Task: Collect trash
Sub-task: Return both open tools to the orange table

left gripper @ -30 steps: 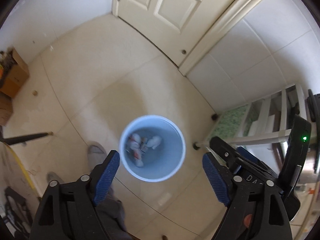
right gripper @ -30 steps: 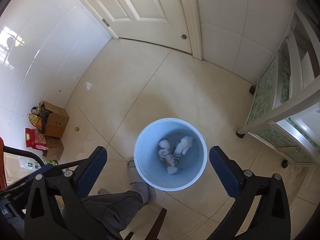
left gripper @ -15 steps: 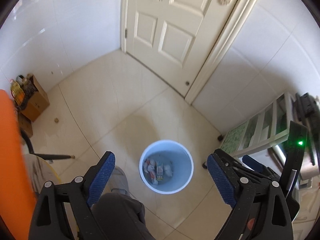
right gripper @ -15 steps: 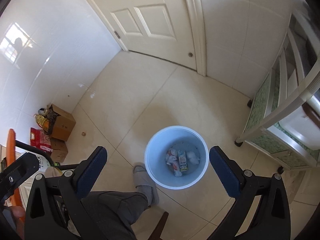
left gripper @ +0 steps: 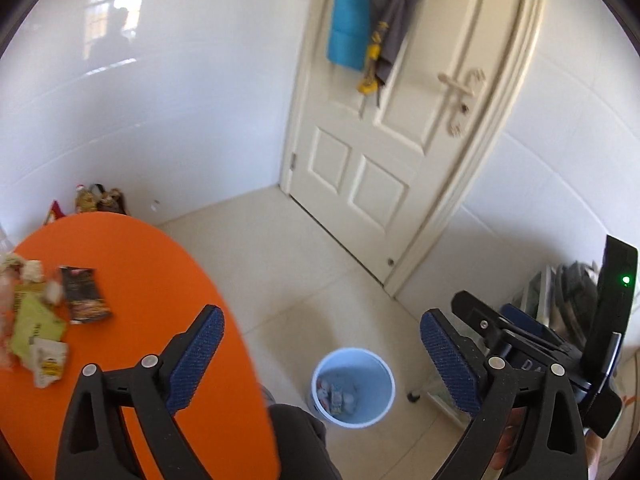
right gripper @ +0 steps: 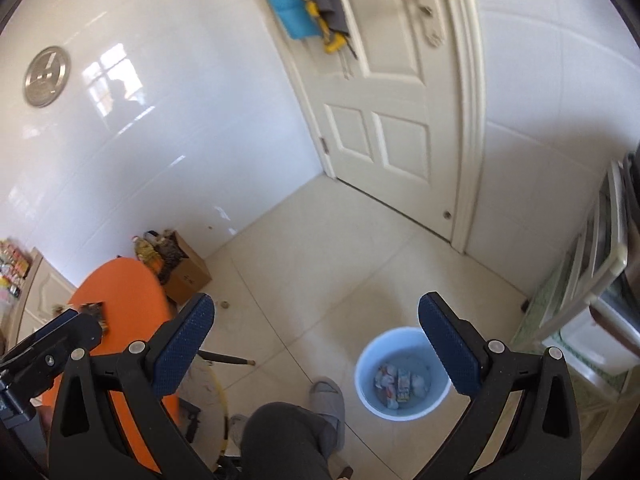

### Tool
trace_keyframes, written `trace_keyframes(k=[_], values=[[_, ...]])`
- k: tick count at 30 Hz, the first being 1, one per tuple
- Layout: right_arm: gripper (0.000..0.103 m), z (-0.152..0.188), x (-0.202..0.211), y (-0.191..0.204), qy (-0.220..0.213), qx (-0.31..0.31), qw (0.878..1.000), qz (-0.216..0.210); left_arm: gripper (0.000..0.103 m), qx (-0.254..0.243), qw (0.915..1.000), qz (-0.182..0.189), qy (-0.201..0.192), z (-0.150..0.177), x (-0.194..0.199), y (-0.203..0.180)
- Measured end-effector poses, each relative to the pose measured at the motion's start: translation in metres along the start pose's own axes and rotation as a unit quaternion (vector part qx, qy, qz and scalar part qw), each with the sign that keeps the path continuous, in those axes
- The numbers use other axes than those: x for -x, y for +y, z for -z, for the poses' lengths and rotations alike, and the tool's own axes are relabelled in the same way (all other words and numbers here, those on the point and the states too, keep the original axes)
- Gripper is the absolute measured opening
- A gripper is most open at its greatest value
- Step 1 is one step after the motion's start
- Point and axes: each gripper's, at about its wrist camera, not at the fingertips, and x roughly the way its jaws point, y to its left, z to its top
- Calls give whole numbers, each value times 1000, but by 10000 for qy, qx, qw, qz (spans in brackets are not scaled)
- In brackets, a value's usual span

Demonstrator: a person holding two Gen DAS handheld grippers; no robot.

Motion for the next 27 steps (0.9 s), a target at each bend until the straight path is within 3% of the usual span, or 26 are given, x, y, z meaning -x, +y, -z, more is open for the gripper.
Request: trace_keyframes(k=[5,11,17,27], values=[[103,-4,29,56,-258,433,9981,-344,98,261,9963,-419,-701,18,69,26],[103,-3,59,133,-557,1031,9891,-886,101,528,9851,-956,-1326,47,146,56],[103,9,76,206,-692,1577,9764,-1306,102,810,9678,-1495,-1854,92,210,71],[103,34,104,300,-983,2373,9491,-1824,102,1160,9383,-2334,-2271,164,267,75]])
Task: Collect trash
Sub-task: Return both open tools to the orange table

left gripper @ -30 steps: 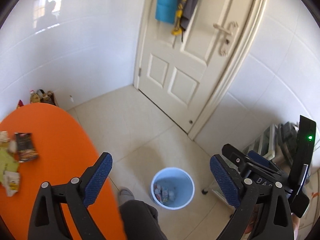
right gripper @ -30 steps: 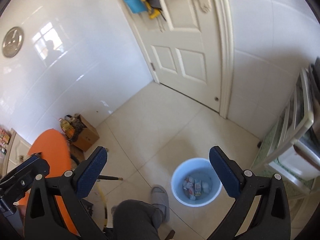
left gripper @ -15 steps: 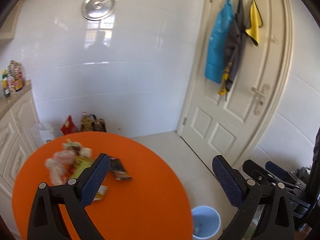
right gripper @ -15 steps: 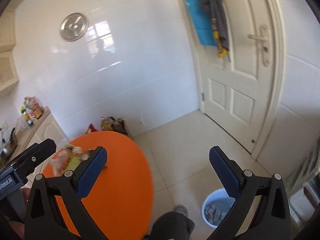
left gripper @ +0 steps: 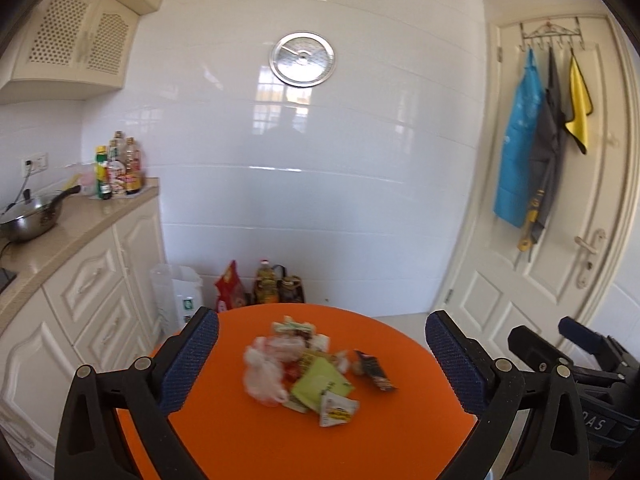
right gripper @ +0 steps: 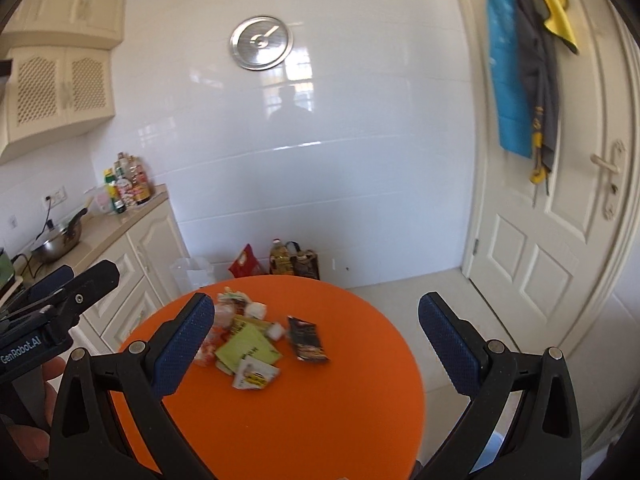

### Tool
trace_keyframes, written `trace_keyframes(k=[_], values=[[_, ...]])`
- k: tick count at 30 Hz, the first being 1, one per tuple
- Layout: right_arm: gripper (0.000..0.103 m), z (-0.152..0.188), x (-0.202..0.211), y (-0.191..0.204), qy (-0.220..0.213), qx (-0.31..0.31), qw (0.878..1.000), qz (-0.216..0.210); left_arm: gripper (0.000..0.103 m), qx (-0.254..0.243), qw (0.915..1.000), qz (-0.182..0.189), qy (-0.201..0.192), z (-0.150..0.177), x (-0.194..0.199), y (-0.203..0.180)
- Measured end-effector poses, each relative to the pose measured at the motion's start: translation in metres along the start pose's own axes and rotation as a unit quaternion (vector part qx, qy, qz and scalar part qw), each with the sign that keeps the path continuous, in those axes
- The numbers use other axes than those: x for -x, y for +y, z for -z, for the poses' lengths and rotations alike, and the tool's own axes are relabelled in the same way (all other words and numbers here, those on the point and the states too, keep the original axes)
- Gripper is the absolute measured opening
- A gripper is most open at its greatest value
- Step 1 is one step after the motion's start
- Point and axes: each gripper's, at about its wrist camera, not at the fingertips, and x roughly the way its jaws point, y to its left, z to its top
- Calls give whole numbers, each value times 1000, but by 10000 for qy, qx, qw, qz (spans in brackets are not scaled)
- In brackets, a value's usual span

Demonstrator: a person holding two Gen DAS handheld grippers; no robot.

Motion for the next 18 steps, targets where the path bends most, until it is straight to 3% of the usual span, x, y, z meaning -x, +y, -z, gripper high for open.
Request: trace_keyframes(k=[8,14,18], values=[[103,-8,-5,45,-188,295,9989,-305,102,41,9988,-480,6,11,4,-6],[103,-9,-10,48,-241,250,9987,-367,102,85,9980,-610,139,5,-14,1],[103,0,-28,39,-5,220,9996,-172,102,106,9976,-608,314,9,-36,8]])
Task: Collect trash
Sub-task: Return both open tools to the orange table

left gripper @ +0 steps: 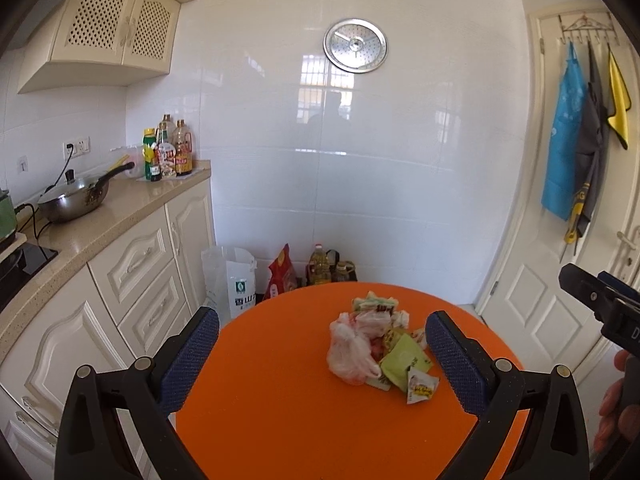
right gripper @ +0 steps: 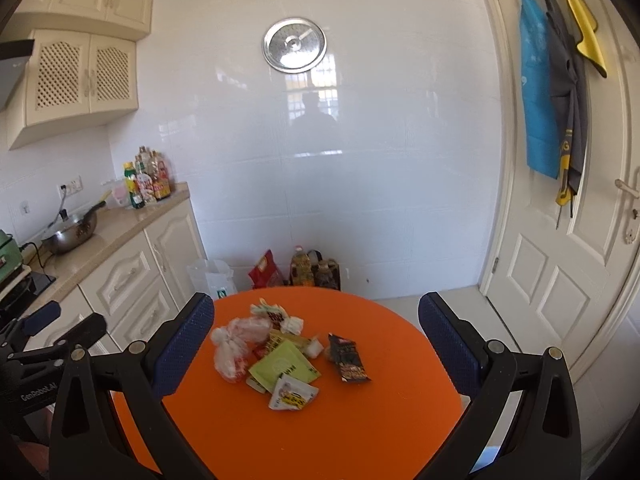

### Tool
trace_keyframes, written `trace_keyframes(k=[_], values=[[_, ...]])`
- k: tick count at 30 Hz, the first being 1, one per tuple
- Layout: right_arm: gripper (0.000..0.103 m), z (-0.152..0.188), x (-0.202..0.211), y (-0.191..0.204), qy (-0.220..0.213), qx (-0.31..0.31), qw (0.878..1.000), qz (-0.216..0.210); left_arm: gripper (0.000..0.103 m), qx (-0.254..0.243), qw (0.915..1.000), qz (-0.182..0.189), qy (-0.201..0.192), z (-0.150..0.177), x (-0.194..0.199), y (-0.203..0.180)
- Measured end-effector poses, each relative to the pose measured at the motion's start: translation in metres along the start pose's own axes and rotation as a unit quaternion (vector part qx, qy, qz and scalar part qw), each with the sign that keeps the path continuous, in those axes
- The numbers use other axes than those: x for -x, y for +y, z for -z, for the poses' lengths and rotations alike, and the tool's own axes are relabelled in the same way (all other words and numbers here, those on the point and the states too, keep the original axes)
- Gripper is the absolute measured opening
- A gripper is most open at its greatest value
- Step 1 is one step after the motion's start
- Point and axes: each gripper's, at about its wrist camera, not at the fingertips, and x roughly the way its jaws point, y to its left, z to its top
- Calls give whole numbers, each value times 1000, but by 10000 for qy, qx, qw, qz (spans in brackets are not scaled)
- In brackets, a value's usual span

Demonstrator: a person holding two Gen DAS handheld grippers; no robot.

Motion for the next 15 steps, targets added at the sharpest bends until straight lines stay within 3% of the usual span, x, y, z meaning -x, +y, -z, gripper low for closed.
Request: trace_keyframes(k=[5,9,15], values=[[103,21,-38,-3,551,59,9983,152,102,31,9991,30,429,-3,-55,5],[102,51,-82,4,1232,139,9922,83,102,26,9968,56,792,-3,-103,3],[87,96,-140,17,2053,216,9784,-98,102,4,9925,24,1225,-9,-169,-7]])
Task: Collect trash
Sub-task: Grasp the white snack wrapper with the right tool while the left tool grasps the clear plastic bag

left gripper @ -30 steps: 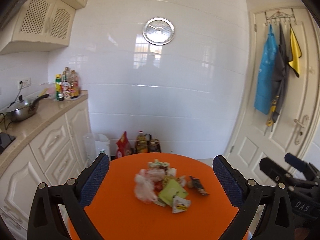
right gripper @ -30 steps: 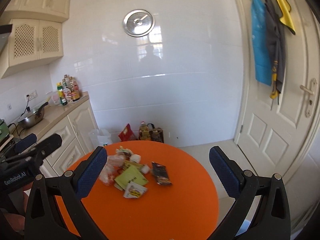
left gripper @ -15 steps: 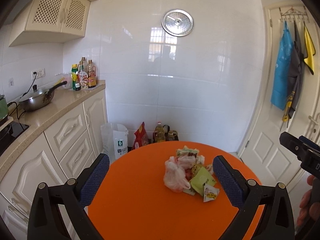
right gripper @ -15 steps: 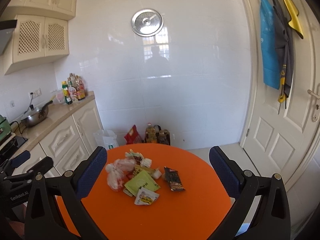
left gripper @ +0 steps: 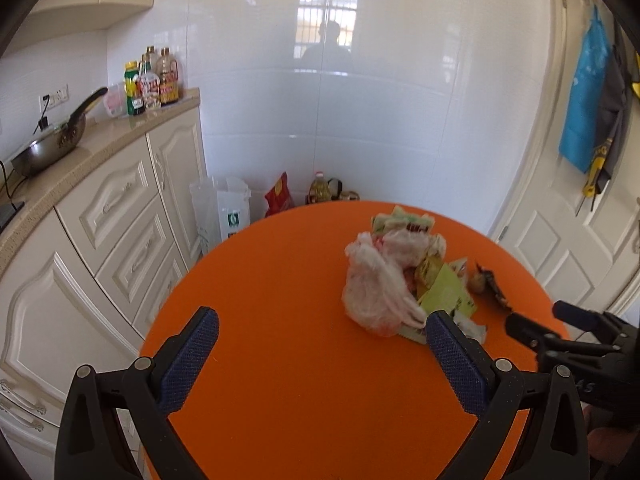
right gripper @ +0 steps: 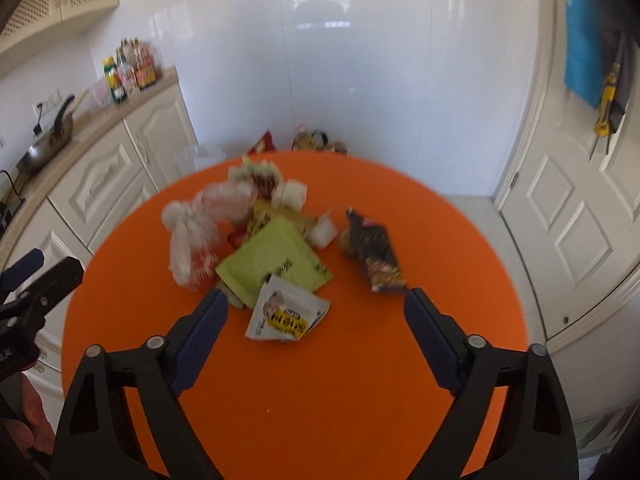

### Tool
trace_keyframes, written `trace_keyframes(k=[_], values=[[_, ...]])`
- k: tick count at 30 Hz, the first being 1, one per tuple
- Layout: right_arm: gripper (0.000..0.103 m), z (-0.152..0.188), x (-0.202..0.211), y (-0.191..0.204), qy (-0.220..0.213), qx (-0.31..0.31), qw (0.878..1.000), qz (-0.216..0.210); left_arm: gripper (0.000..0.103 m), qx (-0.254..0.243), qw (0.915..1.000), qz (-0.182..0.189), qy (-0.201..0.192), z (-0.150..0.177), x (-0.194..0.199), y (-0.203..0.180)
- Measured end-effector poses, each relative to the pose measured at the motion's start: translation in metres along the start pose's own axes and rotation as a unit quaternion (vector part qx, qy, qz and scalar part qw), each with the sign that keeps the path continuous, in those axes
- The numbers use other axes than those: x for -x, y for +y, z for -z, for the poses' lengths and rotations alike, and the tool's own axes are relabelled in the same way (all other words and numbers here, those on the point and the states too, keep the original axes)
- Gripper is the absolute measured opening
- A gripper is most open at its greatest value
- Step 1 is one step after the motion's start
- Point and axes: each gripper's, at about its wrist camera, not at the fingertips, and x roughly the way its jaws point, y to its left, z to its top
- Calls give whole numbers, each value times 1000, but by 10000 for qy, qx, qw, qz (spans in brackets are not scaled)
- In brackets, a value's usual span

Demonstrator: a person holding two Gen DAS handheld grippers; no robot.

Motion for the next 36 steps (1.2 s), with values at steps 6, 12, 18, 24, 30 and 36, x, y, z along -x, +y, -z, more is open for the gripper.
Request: trace_keyframes(k=[6,12,18,24,30,36], values=[[85,7,-43,3,492,-28,9986,-171,102,21,9994,-36,354,-22,-62,-14],[71,13,-70,3,808,-18,9960,-388,102,-59,9983,-37,581,-33,-109,-27],[35,19,-75,4,747,295,9962,-331,102,-162,9972,-48,724,-51,-149,-42],[27,21,-71,-12,723,260,9957,-522,102,-267,9963,-25,818,-68,-189,-55],[26,21,-70,-17,730,209,9950,-653,102,-302,9959,-147,835,-82,-229,-74],[26,21,-69,-21,758,225,9944,-704,78,57,9953,295,916,-93,-269,-70]])
